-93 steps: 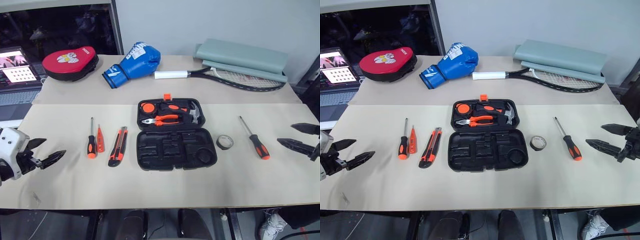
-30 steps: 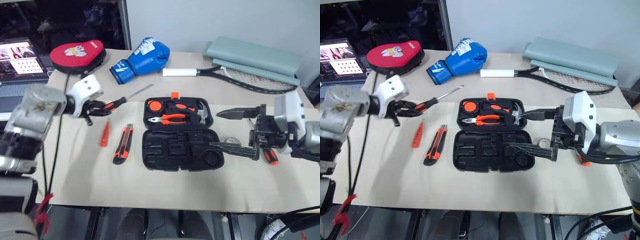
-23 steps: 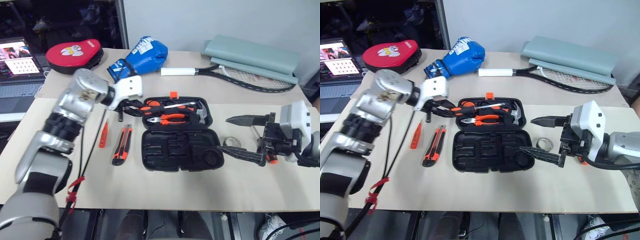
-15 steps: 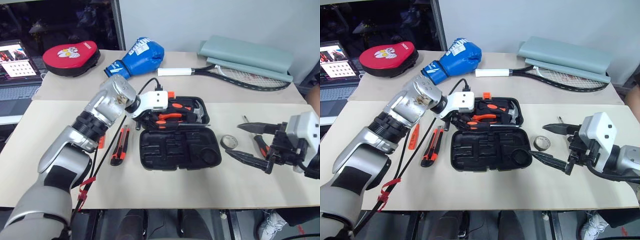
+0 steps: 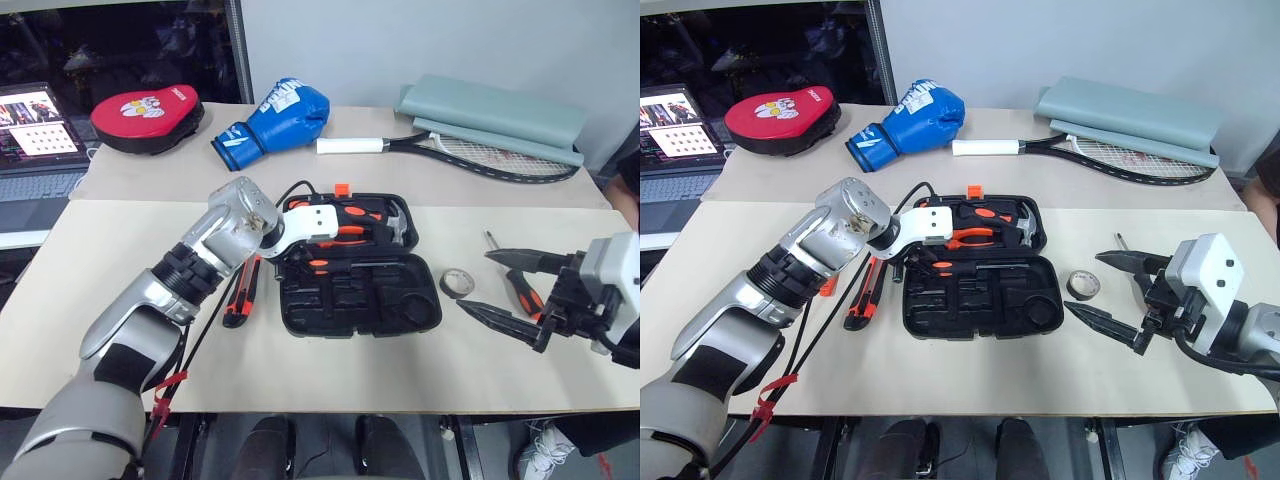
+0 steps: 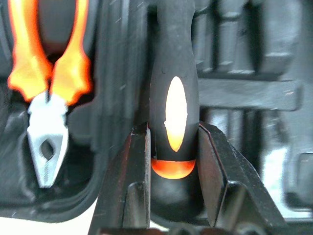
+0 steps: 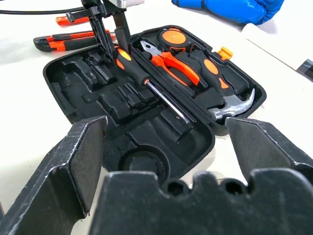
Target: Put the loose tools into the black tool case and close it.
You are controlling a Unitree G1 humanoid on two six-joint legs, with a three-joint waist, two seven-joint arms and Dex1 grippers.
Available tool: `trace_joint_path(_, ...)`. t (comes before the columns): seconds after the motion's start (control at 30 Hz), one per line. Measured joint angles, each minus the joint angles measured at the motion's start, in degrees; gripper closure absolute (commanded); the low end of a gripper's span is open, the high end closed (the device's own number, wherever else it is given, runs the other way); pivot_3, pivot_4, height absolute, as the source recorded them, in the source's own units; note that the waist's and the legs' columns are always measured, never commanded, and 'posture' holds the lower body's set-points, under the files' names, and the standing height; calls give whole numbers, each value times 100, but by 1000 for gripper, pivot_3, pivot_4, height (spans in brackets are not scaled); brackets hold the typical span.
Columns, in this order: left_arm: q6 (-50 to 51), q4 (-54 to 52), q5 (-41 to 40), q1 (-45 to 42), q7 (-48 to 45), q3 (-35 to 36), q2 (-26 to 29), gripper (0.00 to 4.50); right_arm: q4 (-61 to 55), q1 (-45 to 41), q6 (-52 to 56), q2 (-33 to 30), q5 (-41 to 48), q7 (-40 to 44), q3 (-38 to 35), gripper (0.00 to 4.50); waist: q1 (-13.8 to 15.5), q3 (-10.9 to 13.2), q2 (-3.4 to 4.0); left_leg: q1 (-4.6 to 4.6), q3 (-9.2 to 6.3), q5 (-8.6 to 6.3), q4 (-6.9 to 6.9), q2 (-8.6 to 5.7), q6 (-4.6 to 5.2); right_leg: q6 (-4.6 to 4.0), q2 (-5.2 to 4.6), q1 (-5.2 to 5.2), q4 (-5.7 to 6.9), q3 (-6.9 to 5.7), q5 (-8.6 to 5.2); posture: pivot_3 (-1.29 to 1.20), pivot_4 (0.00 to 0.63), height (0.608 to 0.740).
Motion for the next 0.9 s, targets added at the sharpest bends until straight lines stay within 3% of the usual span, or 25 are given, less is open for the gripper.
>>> trace_joint_path(0.4, -309, 54, 12, 120, 28, 1, -44, 3642, 59, -129, -25, 0, -68, -12, 37, 0, 40, 0, 0, 0, 0, 0, 0, -1, 0, 0, 0, 0, 0, 0, 0, 0, 150, 737)
trace_joint_path(0.43, -370, 84, 34, 120, 57, 1, -58, 3142, 59, -129, -25, 0, -82, -12, 37, 0, 42, 0, 0, 0, 0, 0, 0, -1, 0, 0, 0, 0, 0, 0, 0, 0, 150, 737)
trace_joint_path(0.57, -373, 101, 12, 120, 32, 23, -112, 1941, 61, -129, -26, 0, -102, -11, 38, 0, 43, 0, 0, 1, 0, 0, 1, -1, 0, 0, 0, 1, 2, 0, 0, 0, 150, 737)
trace_joint_path(0.73, -230, 4, -114, 43, -41, 264, -78, 49, 62, -129, -34, 12, -105, 10, 45, 0, 43, 0, 0, 2, -1, 1, 8, 0, -1, -1, 1, 3, 9, 0, 1, 0, 150, 737)
trace_joint_path(0.8, -106, -144, -217, -118, -121, 418, -28, 14, 65, -129, -37, 14, -106, 16, 46, 0, 42, 0, 0, 0, -1, 1, 12, 0, -1, -1, 1, 2, 8, 0, 1, 0, 150, 737)
trace_joint_path(0.9, -107, -353, -316, -332, -227, 577, 3, 744, 80, -129, -43, 14, -106, 20, 49, 0, 42, 0, 0, 0, -1, 0, 14, 0, 1, 1, 0, 4, 5, 0, 1, 0, 150, 737)
